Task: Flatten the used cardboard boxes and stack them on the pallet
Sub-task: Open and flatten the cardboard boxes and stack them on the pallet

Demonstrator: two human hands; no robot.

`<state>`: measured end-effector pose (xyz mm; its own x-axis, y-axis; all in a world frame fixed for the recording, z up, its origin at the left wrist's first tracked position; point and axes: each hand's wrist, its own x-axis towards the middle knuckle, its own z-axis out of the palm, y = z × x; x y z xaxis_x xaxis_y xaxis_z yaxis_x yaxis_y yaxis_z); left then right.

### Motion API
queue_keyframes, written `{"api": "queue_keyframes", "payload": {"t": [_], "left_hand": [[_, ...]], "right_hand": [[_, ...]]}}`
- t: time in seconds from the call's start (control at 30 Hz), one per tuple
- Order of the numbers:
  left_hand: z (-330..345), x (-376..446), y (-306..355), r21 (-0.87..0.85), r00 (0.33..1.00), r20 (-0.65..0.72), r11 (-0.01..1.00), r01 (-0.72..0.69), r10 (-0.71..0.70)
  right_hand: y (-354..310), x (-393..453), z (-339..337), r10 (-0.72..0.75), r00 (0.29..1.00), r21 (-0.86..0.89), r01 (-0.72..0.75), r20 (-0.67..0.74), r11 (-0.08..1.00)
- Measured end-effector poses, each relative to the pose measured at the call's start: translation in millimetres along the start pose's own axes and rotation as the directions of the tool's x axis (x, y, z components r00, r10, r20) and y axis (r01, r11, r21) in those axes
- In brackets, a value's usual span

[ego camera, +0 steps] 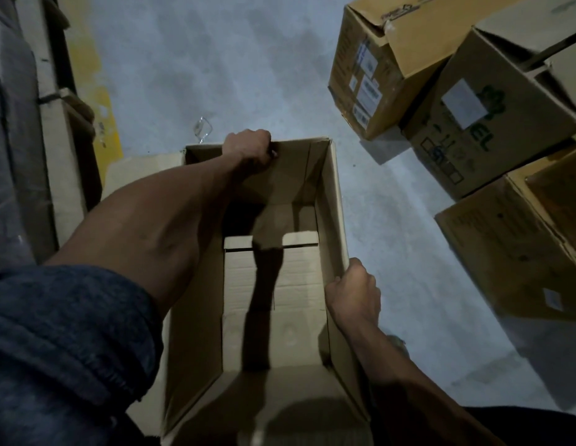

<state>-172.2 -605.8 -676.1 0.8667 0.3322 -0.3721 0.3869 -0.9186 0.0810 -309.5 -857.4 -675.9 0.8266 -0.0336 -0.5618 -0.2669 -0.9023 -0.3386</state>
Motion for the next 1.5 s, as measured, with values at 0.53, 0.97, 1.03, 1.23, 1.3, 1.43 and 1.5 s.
{"api": "queue_keyframes", "payload": {"t": [0.53,0.97,1.03,1.23,1.3,1.43,1.5], "left_hand": [[80,-203,-69,0.008,0.967,-0.159,0.979,0.204,-0.2],[137,-301,-79,-0.491,0.854,0.173,0.709,0.507,-0.491],[137,-300,-78,-0.49,0.873,0.158,0.731,0.475,-0.462],[129,-300,-75,-0.601,0.861,0.143,0.648,0.467,-0.488],[121,-299,-75,-0.643,0.843,0.134,0.602,0.474,-0.521],[96,-297,-78,-0.703,0.821,0.094,0.546,0.455,-0.564],[78,-298,-79,-0.723,0.818,0.062,0.539,0.431,-0.572]], "right_hand": [[9,-8,-6,-0.048,0.998,0.008,0.048,-0.044,0.999],[53,-54,-13,-0.004,0.999,-0.031,0.005,0.045,1.0],[57,-59,-11,0.021,0.998,-0.007,-0.021,0.058,1.0],[61,-67,-1,-0.025,0.999,0.091,0.023,0.02,0.996],[57,-68,-6,-0.058,0.998,0.102,0.059,-0.01,0.993],[35,-68,-30,-0.148,0.987,0.094,0.153,-0.06,0.984],[21,-70,-47,-0.193,0.978,0.102,0.201,-0.082,0.974]]}}
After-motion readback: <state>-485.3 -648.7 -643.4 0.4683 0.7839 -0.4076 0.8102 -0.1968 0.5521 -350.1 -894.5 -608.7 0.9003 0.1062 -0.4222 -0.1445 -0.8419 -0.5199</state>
